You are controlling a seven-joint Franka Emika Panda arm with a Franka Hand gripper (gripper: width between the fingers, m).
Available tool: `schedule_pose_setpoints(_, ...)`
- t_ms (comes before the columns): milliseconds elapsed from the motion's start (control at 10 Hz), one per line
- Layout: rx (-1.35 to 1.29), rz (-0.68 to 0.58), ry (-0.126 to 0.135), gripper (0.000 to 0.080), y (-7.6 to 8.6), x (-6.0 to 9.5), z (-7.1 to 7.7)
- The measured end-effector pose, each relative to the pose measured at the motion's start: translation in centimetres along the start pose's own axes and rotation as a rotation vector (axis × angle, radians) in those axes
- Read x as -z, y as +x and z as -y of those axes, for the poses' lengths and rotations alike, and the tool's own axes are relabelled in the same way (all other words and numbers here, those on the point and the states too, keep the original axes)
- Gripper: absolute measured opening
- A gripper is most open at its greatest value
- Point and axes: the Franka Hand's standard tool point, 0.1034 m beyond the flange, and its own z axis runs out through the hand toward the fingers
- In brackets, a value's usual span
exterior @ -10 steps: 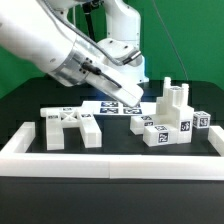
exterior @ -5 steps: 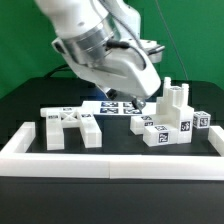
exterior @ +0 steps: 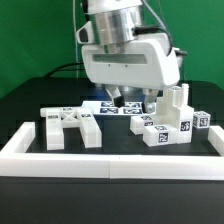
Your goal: Assemble chair
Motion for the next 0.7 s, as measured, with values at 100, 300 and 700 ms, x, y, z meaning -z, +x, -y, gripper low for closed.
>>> schedule_pose_setpoints(100, 0.060, -0.066, 0.002, 0.0649, 0.0, -0.2, 0.2)
schedule_pose_setpoints(300, 0.233, -0.071, -0.015, 0.0649, 0.6, -0.1, -1.9)
schedule_pose_setpoints(700, 0.372, -0.085, -0.023, 0.0649, 0.7, -0.2, -2.3)
